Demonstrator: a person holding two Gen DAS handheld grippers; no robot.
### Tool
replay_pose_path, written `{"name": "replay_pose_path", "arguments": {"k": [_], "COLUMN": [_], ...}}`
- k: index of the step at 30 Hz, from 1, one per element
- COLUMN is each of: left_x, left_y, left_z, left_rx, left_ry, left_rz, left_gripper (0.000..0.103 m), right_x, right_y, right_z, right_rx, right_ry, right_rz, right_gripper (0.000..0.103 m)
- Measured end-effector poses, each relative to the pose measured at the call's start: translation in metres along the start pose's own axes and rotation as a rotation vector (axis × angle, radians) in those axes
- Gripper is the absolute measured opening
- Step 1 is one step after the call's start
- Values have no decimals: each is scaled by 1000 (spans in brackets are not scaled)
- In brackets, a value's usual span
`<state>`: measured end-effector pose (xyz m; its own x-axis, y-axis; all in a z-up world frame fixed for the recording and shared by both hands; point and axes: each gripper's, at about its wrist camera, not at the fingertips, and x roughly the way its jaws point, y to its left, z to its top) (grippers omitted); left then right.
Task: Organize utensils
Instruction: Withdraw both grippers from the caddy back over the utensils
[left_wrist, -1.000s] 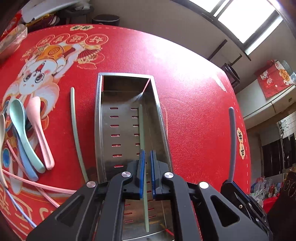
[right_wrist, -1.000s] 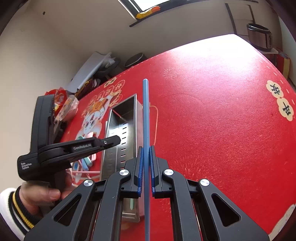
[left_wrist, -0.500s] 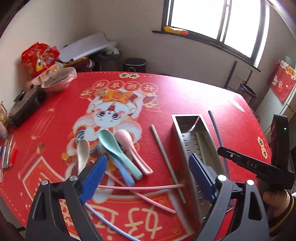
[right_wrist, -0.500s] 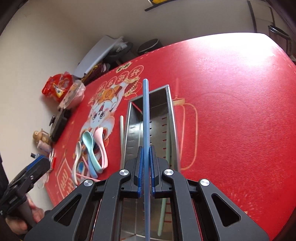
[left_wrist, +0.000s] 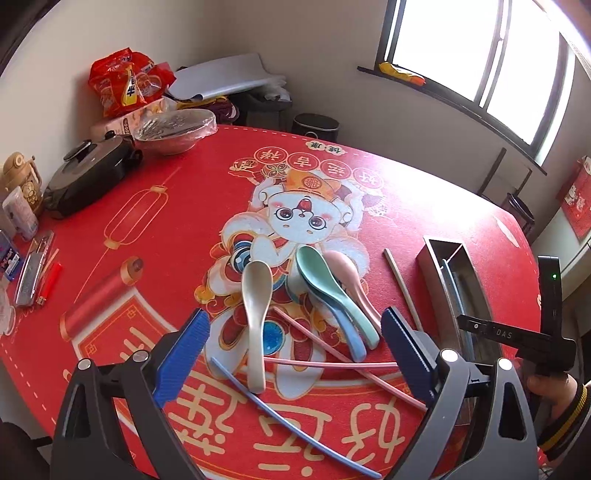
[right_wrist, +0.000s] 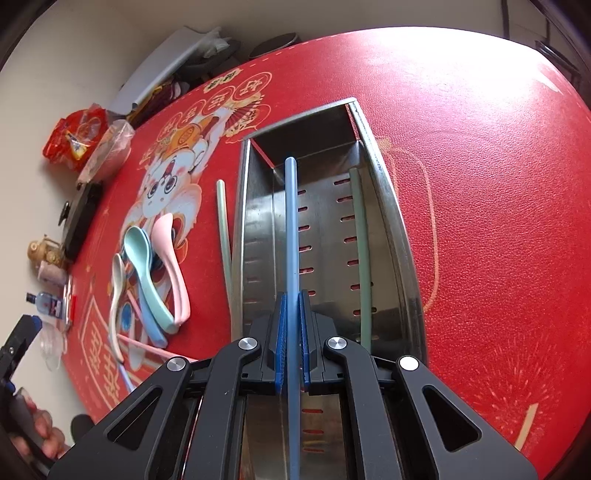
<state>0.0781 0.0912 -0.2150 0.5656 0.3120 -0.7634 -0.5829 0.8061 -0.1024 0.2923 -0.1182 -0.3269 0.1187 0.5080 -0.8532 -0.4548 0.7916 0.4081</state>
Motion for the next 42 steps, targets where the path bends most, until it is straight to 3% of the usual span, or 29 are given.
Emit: {"name": "replay_pose_path", "arguments": {"k": [16, 21, 23, 24, 25, 26, 29, 32, 38, 42], "left_x": [5, 5, 5, 5, 5, 5, 6, 9, 23, 37], "left_y": [54, 53, 55, 56, 57, 58, 60, 60, 48, 37], "left_z": [-19, -23, -24, -26, -27, -28, -32, -39, -59, -71], "left_rx": [-72, -80, -93, -103, -113, -121, -136, -150, -136, -130], "left_ry": [46, 60, 66, 69, 74, 78, 95, 125, 217, 294], "left_rz": [3, 3, -4, -6, -8, -7, 0, 9, 2, -23], "left_gripper": [91, 91, 91, 91, 91, 91, 86, 80, 64, 54], "right_x": [-3, -22, -33, -38, -43, -48, -60, -69, -76, -72], "right_y": [9, 20, 28, 31, 34, 37, 46, 58, 85, 90], "right_z": [-5, -6, -9, -10, -12, -13, -20, -30, -51, -59], "right_rx": [14, -28, -58, -68, -70, -65, -51, -59, -218, -244], "right_ry": [15, -56, -90, -105, -117, -134, -169, -199, -251, -222], "right_rz": [-27, -67, -51, -35, -14, -1, 40, 61, -7, 34], "right_gripper": [8, 9, 15, 27, 47, 54, 60, 86, 88, 88]}}
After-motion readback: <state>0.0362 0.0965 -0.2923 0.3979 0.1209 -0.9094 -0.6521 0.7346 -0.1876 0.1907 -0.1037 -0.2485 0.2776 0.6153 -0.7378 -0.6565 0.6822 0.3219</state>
